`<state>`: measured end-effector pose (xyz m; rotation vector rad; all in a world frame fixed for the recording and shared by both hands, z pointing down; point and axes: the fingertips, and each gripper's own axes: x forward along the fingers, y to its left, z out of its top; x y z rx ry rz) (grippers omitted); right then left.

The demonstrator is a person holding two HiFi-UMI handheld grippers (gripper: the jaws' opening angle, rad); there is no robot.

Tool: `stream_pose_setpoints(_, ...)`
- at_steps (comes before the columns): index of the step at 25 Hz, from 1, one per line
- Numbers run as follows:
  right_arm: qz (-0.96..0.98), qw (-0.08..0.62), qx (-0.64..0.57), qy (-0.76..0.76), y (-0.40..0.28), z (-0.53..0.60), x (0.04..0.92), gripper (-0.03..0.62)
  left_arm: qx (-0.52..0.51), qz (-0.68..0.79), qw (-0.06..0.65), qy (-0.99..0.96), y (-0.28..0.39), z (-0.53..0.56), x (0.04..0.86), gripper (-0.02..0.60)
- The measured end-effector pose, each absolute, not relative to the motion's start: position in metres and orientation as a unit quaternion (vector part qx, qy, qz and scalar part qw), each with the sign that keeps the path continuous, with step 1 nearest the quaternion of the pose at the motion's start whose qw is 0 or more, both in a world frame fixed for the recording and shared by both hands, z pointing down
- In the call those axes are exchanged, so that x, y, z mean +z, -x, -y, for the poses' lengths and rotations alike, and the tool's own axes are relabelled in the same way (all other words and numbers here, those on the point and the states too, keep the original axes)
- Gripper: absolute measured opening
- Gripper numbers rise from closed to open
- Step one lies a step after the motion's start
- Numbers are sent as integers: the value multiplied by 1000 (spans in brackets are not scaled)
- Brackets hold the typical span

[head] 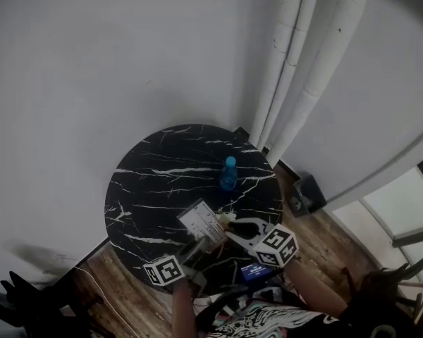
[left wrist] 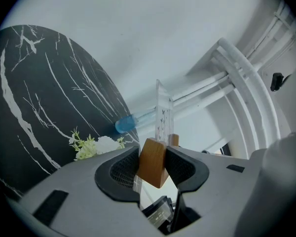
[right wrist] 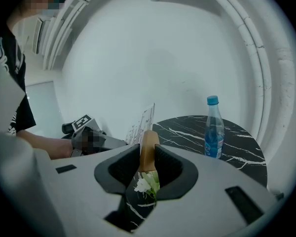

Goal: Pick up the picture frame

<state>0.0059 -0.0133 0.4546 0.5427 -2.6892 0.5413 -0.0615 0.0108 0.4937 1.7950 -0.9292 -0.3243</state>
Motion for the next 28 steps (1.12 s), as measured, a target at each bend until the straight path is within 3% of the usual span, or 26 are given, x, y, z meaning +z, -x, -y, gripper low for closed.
stream_pose_setpoints(28,945,181,195,-192,-6,8,468,89,-133,382,531,-745,59,-18,504,172)
